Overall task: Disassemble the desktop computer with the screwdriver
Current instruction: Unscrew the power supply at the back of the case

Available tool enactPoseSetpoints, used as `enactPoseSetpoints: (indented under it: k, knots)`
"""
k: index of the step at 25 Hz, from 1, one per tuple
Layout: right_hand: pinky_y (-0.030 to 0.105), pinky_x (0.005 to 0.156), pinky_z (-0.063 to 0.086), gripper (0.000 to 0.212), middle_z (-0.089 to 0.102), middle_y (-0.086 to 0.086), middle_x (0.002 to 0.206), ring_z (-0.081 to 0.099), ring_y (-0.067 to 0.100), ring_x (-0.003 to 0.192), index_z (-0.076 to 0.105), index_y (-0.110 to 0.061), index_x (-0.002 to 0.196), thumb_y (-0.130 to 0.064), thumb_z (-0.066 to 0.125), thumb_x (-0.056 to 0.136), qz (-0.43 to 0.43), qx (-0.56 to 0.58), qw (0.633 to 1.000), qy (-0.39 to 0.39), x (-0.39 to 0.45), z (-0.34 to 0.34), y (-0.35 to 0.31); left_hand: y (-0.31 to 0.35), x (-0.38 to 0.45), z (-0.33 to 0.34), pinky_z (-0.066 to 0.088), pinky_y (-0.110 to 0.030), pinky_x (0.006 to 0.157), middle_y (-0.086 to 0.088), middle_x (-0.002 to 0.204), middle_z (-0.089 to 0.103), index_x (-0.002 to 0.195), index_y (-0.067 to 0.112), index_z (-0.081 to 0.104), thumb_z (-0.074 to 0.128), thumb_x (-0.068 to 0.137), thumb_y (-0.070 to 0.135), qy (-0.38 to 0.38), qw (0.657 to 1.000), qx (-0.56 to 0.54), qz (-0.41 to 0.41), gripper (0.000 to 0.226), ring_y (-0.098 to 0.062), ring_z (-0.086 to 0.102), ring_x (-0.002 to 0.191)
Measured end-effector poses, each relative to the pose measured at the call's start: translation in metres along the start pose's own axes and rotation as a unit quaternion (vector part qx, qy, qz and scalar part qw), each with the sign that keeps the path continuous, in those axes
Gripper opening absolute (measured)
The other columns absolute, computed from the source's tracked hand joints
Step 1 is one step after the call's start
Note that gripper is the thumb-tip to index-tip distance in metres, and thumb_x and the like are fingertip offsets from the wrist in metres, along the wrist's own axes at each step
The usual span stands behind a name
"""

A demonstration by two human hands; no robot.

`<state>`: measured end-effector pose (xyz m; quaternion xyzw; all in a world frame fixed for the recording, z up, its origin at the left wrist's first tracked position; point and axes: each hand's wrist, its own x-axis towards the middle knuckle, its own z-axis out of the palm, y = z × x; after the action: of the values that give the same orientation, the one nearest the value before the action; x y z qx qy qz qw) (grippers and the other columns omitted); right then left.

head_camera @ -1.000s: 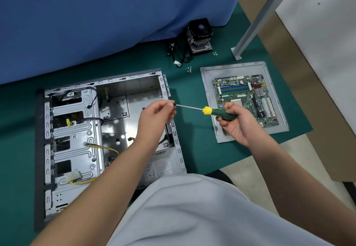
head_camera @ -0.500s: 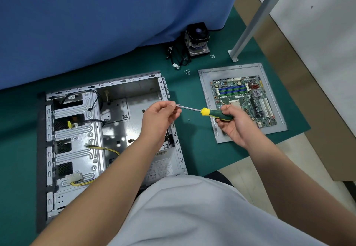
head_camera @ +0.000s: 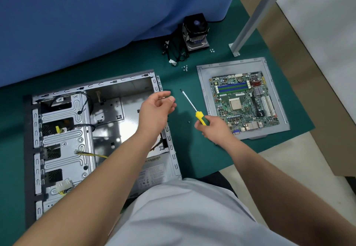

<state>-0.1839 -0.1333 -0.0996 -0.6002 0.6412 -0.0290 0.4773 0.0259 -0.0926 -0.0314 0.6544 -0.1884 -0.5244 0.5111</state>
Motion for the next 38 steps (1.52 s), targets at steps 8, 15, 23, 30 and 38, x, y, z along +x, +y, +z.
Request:
enactPoseSetpoints:
  k: [8, 15, 23, 30, 38]
  knots:
    - [0.036, 0.073, 0.049, 0.018, 0.067, 0.009, 0.088, 0.06, 0.03, 0.082, 0.07, -0.015, 0.09, -0.033, 0.071, 0.092, 0.017, -0.068, 0.995, 0.071, 0.048, 0.043, 0.003, -0.008, 0.003, -0.002, 0.057, -0.029, 0.091, -0.003, 0.1, 0.078, 0.099, 0.021, 0.07, 0.063, 0.099, 0.007, -0.009, 0.996, 0.085, 0.029, 0.016, -0.014, 0.075, 0.094]
    - [0.027, 0.071, 0.037, 0.016, 0.055, 0.003, 0.097, 0.057, 0.027, 0.085, 0.073, -0.017, 0.108, -0.024, 0.07, 0.094, -0.042, -0.124, 0.987, 0.095, 0.058, 0.06, -0.005, -0.012, 0.006, -0.005, 0.056, -0.042, 0.1, 0.002, 0.094, 0.079, 0.098, 0.024, 0.071, 0.063, 0.096, 0.005, -0.011, 0.995, 0.094, 0.026, 0.021, -0.018, 0.074, 0.099]
    - [0.037, 0.075, 0.047, 0.017, 0.065, 0.015, 0.099, 0.063, 0.038, 0.09, 0.069, -0.012, 0.108, -0.017, 0.059, 0.097, -0.035, -0.187, 0.977, 0.101, 0.058, 0.06, -0.009, -0.01, 0.004, -0.005, 0.056, -0.039, 0.1, 0.004, 0.095, 0.078, 0.097, 0.024, 0.071, 0.064, 0.096, 0.002, -0.02, 0.995, 0.094, 0.031, 0.023, -0.015, 0.074, 0.098]
    - [0.023, 0.063, 0.054, 0.008, 0.075, 0.004, 0.08, 0.066, 0.015, 0.069, 0.067, -0.012, 0.095, -0.006, 0.071, 0.093, 0.04, 0.388, 0.92, 0.032, 0.021, 0.021, -0.048, 0.001, 0.006, 0.002, 0.052, -0.018, 0.083, 0.01, 0.093, 0.072, 0.097, 0.031, 0.07, 0.067, 0.096, 0.014, -0.065, 0.961, 0.26, 0.065, 0.017, -0.005, 0.068, 0.088]
    - [0.018, 0.056, 0.051, 0.014, 0.076, 0.01, 0.088, 0.06, 0.008, 0.059, 0.068, -0.014, 0.099, -0.007, 0.077, 0.089, 0.045, 0.456, 0.885, -0.08, -0.002, -0.024, -0.074, 0.015, 0.011, 0.014, 0.049, -0.02, 0.067, 0.014, 0.073, 0.068, 0.095, 0.024, 0.079, 0.073, 0.095, 0.018, -0.106, 0.955, 0.263, 0.086, 0.009, -0.005, 0.06, 0.069]
